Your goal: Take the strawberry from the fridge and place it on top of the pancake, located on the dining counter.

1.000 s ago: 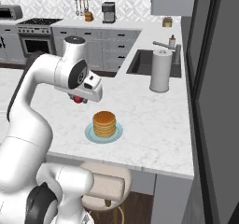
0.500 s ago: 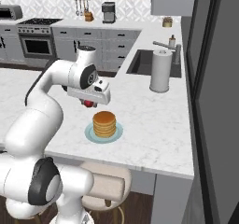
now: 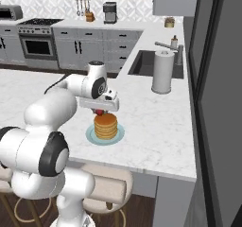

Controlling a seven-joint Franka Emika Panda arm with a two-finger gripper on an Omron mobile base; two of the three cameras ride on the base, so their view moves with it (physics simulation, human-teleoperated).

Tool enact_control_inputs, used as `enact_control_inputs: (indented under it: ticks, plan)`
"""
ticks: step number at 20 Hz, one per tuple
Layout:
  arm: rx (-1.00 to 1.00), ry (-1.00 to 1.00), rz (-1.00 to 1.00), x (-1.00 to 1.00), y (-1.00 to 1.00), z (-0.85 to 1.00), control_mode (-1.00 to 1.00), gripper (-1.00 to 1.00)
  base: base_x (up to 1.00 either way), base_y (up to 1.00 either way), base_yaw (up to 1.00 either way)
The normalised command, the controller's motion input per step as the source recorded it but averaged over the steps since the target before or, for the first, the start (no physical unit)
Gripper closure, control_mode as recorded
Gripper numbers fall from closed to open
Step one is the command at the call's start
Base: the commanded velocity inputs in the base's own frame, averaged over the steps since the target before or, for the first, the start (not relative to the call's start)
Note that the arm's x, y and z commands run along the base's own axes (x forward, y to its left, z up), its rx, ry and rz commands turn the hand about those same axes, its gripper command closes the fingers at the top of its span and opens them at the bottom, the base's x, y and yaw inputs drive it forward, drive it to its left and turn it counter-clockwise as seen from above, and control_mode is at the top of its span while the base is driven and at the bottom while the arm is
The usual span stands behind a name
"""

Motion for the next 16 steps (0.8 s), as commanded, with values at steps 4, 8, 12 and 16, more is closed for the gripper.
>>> enact_control_inputs:
  ticks: [4, 8, 12, 16]
  plan:
    - [-0.06, 0.05, 0.02, 0.66, 0.00, -0.46, -1.00, 1.00, 0.00, 0.00, 0.00]
    - [-0.06, 0.06, 0.02, 0.53, 0.00, -0.39, -1.00, 1.00, 0.00, 0.00, 0.00]
    - [-0.04, 0.04, 0.04, 0.33, 0.00, -0.36, -1.00, 1.00, 0.00, 0.00, 0.00]
    - [-0.03, 0.00, 0.06, 0.05, 0.00, -0.22, -1.00, 1.00, 0.00, 0.00, 0.00]
